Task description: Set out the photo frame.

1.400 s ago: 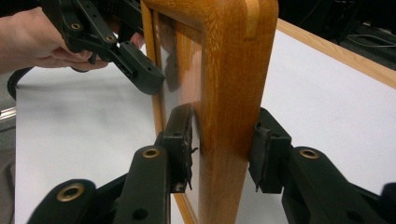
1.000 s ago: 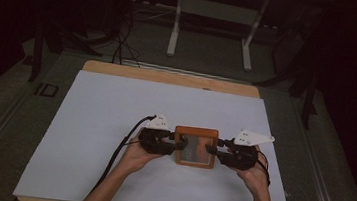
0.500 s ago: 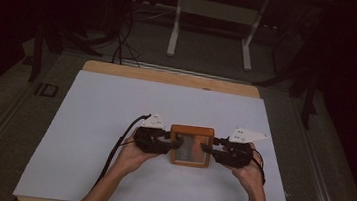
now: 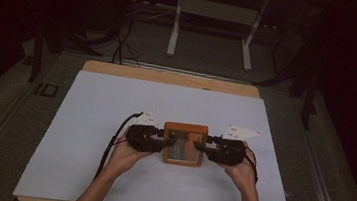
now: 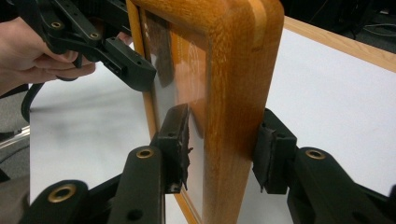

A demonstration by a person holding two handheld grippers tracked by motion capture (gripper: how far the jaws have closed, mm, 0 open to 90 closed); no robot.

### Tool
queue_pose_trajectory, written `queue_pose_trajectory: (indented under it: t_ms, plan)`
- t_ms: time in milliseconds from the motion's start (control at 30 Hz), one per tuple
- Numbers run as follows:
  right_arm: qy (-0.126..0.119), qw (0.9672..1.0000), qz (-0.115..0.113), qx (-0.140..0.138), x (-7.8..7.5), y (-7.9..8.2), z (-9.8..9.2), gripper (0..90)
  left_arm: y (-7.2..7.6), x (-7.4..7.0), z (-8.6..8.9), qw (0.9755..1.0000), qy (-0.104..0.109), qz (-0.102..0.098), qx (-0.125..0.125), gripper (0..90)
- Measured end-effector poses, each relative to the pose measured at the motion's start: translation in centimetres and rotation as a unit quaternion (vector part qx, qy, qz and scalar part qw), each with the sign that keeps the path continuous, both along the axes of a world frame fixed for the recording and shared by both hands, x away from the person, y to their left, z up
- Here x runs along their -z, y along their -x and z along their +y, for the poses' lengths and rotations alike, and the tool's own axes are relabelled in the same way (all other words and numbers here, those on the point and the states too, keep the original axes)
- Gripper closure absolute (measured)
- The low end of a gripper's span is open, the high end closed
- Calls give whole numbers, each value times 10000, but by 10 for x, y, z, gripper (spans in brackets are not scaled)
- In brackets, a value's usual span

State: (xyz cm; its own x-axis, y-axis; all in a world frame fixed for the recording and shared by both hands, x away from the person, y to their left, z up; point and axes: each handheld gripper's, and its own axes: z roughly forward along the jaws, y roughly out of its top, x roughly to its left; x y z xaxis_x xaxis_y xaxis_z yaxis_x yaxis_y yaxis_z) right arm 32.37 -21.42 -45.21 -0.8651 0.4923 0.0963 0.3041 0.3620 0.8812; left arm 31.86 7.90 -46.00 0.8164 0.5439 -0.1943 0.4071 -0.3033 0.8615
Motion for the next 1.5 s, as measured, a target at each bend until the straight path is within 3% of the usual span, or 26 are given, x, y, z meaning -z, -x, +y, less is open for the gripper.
queue_pose_trajectory:
  t_ms: [567, 700, 900, 1000, 1200, 1500]
  plan:
    - [-324, 9993, 191, 65, 0, -5, 32, 586, 4, -8, 33, 9992, 114, 123, -350, 570]
    - [-426, 9984, 369, 48, 6, -7, 42, 586, 4, -8, 41, 9987, 30, 289, -423, 566]
    - [-395, 9979, 517, -4, 16, -9, 55, 586, 3, 1, 53, 9975, 2, 539, -464, 563]
    - [-329, 9979, 555, 23, 22, -9, 59, 590, 1, 6, 54, 9974, 19, 540, -470, 557]
    - [-555, 9958, 721, 56, 29, -15, 53, 603, -7, 9, 51, 9963, 102, 632, -566, 543]
    - [-540, 9957, 737, 179, 32, -19, 53, 590, -10, 14, 48, 9948, 164, 744, -678, 501]
